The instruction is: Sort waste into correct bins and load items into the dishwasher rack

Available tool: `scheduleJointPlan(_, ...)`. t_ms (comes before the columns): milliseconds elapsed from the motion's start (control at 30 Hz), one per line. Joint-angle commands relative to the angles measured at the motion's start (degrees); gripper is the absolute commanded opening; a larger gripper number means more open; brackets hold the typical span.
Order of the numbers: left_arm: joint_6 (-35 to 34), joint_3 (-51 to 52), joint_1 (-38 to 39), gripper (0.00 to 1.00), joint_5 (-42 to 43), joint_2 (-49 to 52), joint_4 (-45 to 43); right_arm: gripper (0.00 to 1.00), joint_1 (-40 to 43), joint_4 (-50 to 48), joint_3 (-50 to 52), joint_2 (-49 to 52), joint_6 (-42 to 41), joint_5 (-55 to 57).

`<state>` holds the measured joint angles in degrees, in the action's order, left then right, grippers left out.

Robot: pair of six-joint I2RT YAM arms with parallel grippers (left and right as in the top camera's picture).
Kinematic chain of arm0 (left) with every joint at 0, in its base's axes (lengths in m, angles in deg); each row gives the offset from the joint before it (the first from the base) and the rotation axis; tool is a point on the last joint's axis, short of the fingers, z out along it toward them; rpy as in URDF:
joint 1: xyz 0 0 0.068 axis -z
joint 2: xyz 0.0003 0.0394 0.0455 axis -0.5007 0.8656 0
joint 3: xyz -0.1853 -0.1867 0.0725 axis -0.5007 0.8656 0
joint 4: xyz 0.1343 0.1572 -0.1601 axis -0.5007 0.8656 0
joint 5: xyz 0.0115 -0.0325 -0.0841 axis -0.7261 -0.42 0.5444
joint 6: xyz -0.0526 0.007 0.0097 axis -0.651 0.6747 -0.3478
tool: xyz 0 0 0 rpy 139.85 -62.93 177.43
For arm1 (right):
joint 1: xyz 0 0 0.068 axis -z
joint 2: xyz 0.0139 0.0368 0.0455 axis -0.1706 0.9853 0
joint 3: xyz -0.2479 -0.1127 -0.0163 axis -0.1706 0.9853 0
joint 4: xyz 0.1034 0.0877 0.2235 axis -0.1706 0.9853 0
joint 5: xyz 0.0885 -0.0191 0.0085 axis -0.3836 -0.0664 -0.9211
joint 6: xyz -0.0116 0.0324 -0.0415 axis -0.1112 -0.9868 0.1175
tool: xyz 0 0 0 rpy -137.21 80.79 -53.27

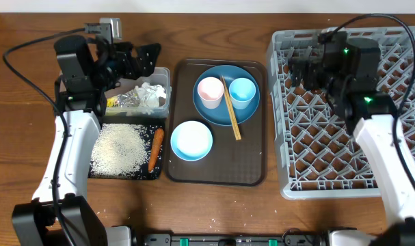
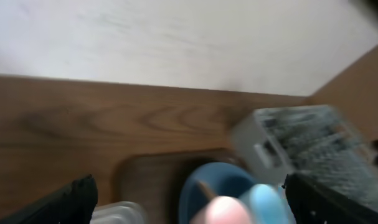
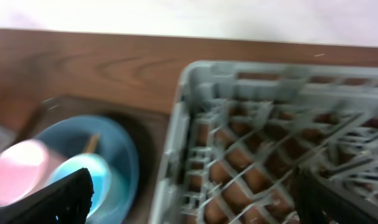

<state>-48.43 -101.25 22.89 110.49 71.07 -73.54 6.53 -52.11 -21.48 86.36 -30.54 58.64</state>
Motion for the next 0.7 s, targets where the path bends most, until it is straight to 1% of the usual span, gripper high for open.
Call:
scheduleJointPlan(0, -11.0, -0.9, 1.1, 0.98, 12.0, 0.2, -0.3, 0.99, 1.0, 2.0, -0.9, -5.9, -0.5, -7.1)
scheduleJointPlan(67, -15.5, -0.9, 2.0, 0.98, 21.2, 0.2, 0.0, 0.99, 1.0, 5.0, -0.9, -8.3, -2.9, -8.7)
scheduleJointPlan(133, -16.7, -0.9, 2.8, 0.98, 30.6, 0.2, 0.2, 0.99, 1.0, 8.2, -0.9, -10.4, -3.0, -9.2)
scheduleJointPlan(167, -16.7, -0.9, 3.2, 0.98, 33.3, 0.2, 0.2, 0.99, 1.0, 9.7, -0.9, -11.2, -3.0, -9.1)
scheduleJointPlan(233, -19.8, -0.9, 4.1, 0.98, 34.6, 0.2, 1.1, 0.99, 1.0, 12.5, -0.9, -12.3, -3.0, -9.1)
scheduleJointPlan(300, -21.6, -0.9, 5.2, 0.98, 34.7, 0.2, 3.1, 0.99, 1.0, 15.8, -0.9, -13.2, -3.0, -9.2)
scheduleJointPlan(400, -20.9, -0.9, 6.6, 0.98, 32.6, 0.2, 5.7, 0.99, 1.0, 19.0, -0.9, -13.5, -3.2, -9.2)
scheduleJointPlan(600, -20.9, -0.9, 10.2, 0.98, 19.4, 0.2, 11.8, 0.99, 1.0, 24.0, -0.9, -13.5, -3.7, -9.2)
scheduleJointPlan(667, -20.9, -0.9, 12.0, 0.98, 16.4, 0.2, 13.8, 0.99, 1.0, 25.4, -0.9, -13.5, -3.7, -9.2)
